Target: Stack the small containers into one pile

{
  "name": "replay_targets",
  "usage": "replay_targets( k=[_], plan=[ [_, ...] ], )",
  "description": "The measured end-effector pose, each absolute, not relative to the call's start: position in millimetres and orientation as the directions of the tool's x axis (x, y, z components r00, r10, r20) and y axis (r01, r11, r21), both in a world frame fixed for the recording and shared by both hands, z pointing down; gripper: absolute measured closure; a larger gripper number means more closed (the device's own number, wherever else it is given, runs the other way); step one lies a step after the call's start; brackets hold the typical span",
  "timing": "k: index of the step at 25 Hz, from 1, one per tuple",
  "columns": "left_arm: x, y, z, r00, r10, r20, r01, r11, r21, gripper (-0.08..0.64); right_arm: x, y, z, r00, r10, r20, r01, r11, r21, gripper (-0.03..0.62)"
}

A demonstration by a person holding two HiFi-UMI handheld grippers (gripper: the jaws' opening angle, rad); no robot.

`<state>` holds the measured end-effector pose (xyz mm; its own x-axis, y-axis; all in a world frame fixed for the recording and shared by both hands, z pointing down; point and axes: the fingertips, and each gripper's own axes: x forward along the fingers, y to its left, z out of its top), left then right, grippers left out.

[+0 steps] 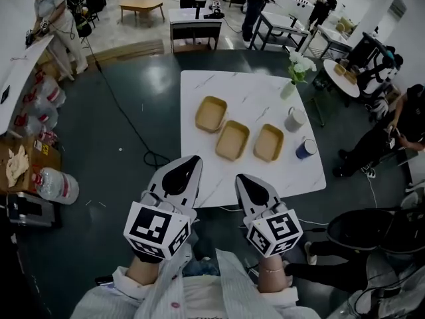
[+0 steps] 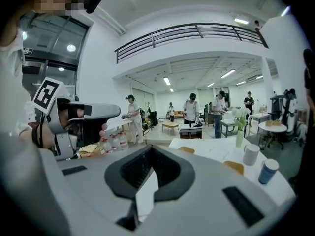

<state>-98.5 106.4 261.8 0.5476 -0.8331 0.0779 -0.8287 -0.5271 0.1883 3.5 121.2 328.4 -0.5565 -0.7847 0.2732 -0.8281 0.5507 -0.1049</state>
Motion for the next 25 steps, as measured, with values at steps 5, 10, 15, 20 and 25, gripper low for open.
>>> replay_targets(
  k=[5, 10, 15, 20, 25],
  plan=[
    [-109.2, 69.6, 271.8, 0.588, -0.803, 0.1, -0.803, -0.564, 0.195, 0.543, -3.3, 88.3, 332.5, -0.51, -0.813, 0.281, -0.859, 0.499, -0.113, 0.581],
    [-110.1, 49.8, 285.5, 0.616, -0.778, 0.127, -0.782, -0.584, 0.217, 0.543, 2.3, 76.3, 343.3, -0.458, -0.833, 0.31, -0.888, 0.441, -0.128, 0.581],
    [-102.1, 40.1, 294.5, 0.634, -0.758, 0.15, -0.768, -0.596, 0.233, 0.543, 13.9, 69.1, 353.4, -0.427, -0.837, 0.343, -0.904, 0.402, -0.146, 0.581],
    [-95.4, 21.4, 298.6, 0.625, -0.765, 0.158, -0.775, -0.584, 0.239, 0.543, 20.7, 51.0, 357.7, -0.437, -0.827, 0.353, -0.899, 0.41, -0.154, 0.581],
    [-81.3, -4.8, 297.8, 0.596, -0.787, 0.159, -0.798, -0.558, 0.227, 0.543, 36.1, 19.9, 362.5, -0.476, -0.802, 0.361, -0.879, 0.446, -0.169, 0.581]
  ],
)
